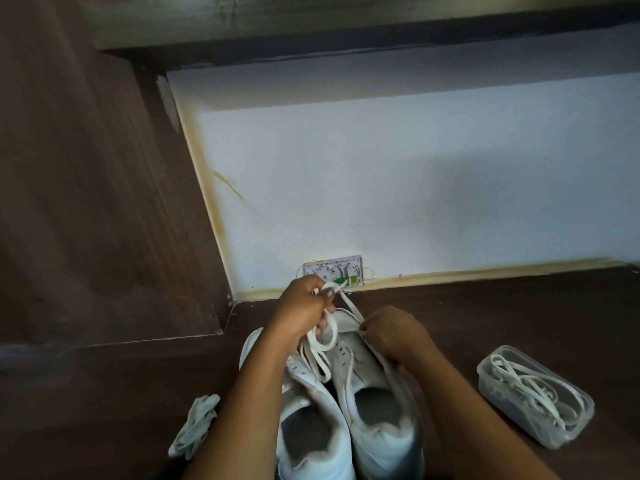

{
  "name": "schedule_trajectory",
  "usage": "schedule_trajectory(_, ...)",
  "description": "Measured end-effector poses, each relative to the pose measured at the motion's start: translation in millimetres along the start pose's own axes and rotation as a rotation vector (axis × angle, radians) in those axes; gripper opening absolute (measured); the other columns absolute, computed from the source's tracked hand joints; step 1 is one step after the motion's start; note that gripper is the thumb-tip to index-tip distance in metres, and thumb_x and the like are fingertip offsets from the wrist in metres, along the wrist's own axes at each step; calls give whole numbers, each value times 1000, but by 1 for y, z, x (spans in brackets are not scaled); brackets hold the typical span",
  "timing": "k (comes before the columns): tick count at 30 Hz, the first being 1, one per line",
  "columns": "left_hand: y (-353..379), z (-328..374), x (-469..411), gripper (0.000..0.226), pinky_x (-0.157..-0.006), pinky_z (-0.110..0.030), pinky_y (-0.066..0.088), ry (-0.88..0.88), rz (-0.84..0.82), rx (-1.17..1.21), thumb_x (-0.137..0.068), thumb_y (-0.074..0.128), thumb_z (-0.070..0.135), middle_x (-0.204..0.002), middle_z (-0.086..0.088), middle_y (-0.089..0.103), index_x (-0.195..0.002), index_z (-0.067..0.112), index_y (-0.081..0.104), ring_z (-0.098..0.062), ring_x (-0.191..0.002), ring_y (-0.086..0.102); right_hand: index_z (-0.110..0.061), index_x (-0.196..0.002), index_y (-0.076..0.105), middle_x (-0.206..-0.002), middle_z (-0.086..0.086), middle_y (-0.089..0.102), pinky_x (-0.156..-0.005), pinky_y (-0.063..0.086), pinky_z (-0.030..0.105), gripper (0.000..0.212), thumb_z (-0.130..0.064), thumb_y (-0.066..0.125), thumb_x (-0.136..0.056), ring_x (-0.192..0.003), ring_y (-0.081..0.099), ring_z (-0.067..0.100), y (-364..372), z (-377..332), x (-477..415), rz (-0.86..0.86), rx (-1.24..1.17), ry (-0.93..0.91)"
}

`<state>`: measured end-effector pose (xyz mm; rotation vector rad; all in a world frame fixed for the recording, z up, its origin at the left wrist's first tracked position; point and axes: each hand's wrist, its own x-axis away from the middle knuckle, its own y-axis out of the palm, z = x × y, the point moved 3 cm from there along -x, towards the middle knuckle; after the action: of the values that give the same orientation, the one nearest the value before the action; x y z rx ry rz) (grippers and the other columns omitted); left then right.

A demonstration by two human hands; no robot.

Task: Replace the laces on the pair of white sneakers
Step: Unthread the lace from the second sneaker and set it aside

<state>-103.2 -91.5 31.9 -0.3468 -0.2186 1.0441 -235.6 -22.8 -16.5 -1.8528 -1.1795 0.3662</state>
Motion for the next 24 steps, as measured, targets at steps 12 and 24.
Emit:
schedule_trajectory(12, -10, 39, 19, 29, -70, -27, 40, 218, 61, 226, -86, 62, 12, -66, 2, 62, -59, 22, 65, -14, -70, 55, -19, -60, 48, -58, -4, 48, -55, 32, 31, 31, -20, 55, -90, -56, 44, 11, -24, -28, 19, 253, -106, -453)
schedule_trajectory(24, -51, 46, 47, 31, -39, -14, 19, 112, -10, 319, -93, 53, 25, -51, -1, 27, -65, 12, 54, -5, -34, 19, -19, -106, 64, -91, -3, 61, -74, 46, 29, 27, -16, 69, -80, -84, 57, 14, -80, -19, 37, 353, -581, -325)
